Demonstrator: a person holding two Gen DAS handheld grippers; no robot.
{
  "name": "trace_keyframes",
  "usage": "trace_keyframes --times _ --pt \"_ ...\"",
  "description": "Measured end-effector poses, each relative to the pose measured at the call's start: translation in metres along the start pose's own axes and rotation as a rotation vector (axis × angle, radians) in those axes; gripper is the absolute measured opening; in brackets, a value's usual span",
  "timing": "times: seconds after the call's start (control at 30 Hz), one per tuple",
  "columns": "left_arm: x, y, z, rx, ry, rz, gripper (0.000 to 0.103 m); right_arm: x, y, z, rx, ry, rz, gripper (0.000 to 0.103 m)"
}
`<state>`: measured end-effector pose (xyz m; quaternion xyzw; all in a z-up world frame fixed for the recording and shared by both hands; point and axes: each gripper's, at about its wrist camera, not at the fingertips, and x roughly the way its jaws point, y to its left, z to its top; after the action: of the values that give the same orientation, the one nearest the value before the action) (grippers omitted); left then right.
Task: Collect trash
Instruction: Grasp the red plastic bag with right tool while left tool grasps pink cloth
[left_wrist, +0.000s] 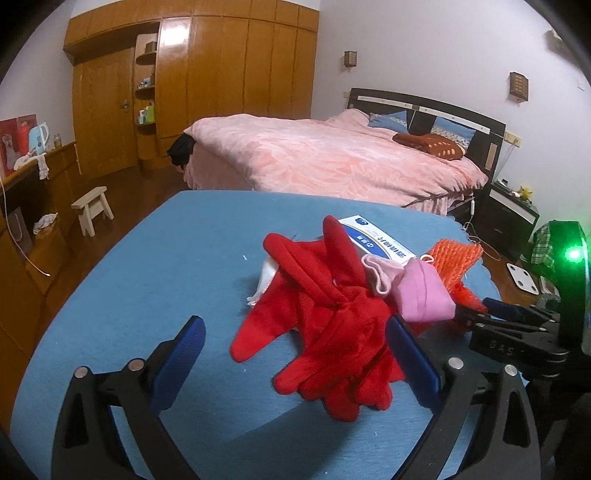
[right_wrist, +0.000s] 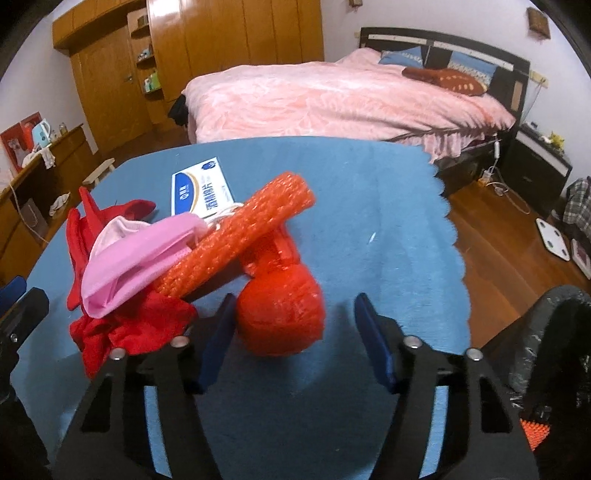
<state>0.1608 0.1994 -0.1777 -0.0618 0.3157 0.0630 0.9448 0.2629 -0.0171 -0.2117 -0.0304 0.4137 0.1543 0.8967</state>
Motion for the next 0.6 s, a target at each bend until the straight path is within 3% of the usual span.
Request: trace_keyframes --times 0.17,0.43,0.6 --pt "-0.002 -0.008 0.001 0.007 -0.004 -0.017 0.095 -0.003 -0.001 -0.001 0.004 0.005 0.029 0.04" --pt "-0.005 -0.03 0.007 0.025 -0.015 -0.064 0.09 -0.026 -0.02 -0.002 0.078 -0.03 -0.026 0.04" --pt "-0.002 -0.045 0.01 0.043 -0.018 -0.102 0.08 -0.039 -0.031 -0.001 0.105 -0.049 -0.043 0.04"
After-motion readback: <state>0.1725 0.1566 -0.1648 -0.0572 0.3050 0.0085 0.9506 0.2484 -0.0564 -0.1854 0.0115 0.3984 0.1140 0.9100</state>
